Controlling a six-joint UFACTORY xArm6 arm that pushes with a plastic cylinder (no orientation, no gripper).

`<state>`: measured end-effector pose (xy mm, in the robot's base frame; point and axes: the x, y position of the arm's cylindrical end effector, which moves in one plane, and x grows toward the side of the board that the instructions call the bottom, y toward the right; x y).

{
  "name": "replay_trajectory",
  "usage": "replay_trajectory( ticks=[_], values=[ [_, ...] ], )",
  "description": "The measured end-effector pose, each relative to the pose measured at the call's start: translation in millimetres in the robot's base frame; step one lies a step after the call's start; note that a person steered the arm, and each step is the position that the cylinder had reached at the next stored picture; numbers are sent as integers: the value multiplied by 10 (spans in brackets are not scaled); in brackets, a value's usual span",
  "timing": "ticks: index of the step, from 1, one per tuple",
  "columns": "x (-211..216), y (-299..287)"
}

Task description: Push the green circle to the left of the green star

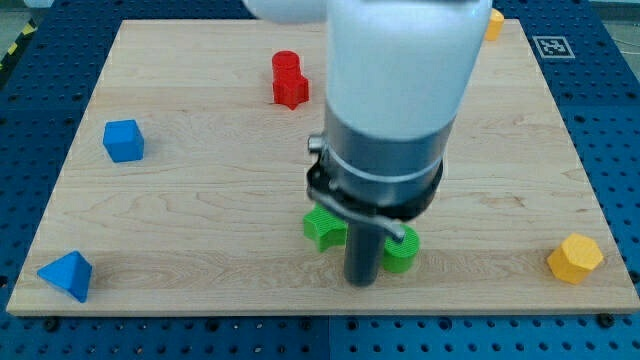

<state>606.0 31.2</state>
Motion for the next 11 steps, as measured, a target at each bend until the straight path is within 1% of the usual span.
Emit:
replay_trajectory(
  ticks=[1, 2, 4, 6, 7, 8, 10, 11],
  values=[
    [121, 133],
    [123, 264],
    [-70, 604],
    [-325, 356],
    [-342, 263],
    [-432, 445],
    [-1022, 451],
    [-1023, 386]
  ],
)
